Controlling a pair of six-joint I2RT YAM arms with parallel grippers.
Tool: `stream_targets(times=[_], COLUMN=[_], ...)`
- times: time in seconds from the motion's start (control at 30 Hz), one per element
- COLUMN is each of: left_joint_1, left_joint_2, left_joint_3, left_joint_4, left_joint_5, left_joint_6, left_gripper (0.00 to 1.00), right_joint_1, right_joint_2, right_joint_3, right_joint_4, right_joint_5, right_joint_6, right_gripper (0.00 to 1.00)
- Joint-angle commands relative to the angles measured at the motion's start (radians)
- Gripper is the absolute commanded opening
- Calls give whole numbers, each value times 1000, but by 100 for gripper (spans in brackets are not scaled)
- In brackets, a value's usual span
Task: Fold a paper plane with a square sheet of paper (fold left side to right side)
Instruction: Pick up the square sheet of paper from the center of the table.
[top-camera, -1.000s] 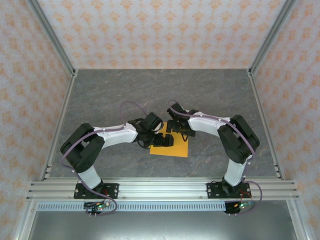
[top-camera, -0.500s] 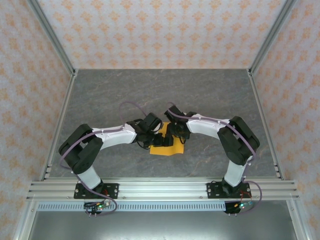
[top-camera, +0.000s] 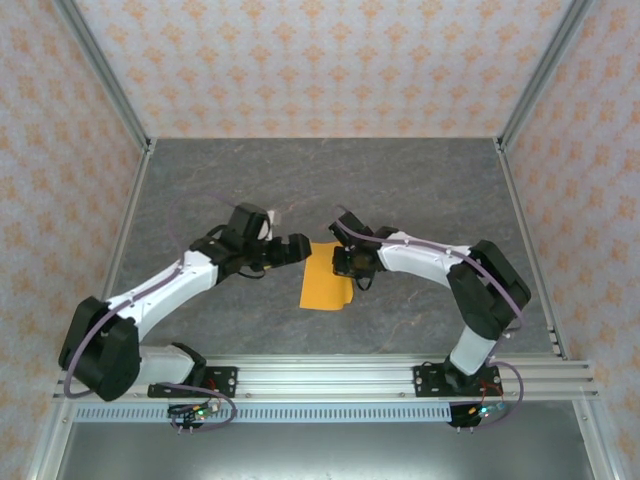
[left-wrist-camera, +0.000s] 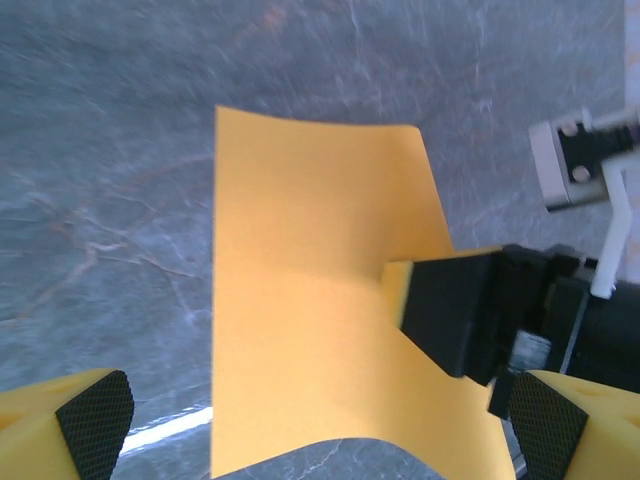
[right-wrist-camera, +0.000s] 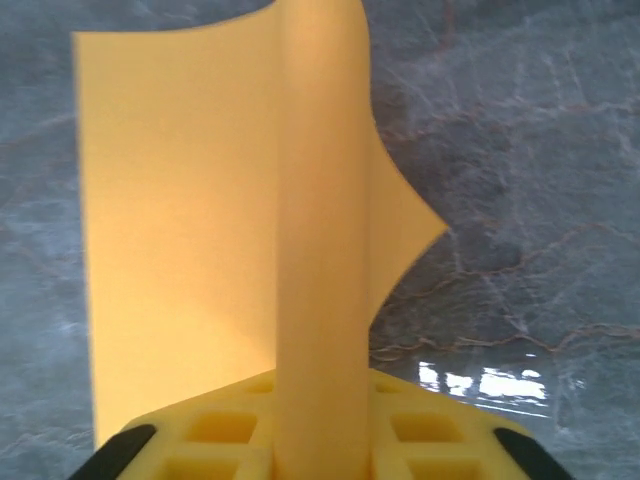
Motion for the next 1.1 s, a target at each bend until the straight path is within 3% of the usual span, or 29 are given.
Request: stream_targets(times=[0.0,0.17,0.33,0.53,0.73,1.07], left_joint_1=[57,181,241,244,243,212], left_joint_2=[-54,-133,-211,-281,-281,-230], left_joint_3=[-45,-93,-103,-88,-29,46], left_joint_4=[-51,-9,41,193,347,449], left_joint_5=[58,172,282,392,485,531], left_joint_6=[32,9,3,-58,-119,-188], left_gripper=[100,100,100,100,100,100], right_joint_1=[-13,-55,-128,-243,-271,-243], right_joint_2=[-47,-111,-256,-439,-541,-569], right_joint_3=[-40,-91,-164,-195,-101,-19], right_joint_4=[81,170,286,367,393,541], right_joint_5=[-66,-157,-281,-514,-700,-776], right_joint_6=[5,7,9,9,13,121], right_gripper=[17,16,15,15,15,15])
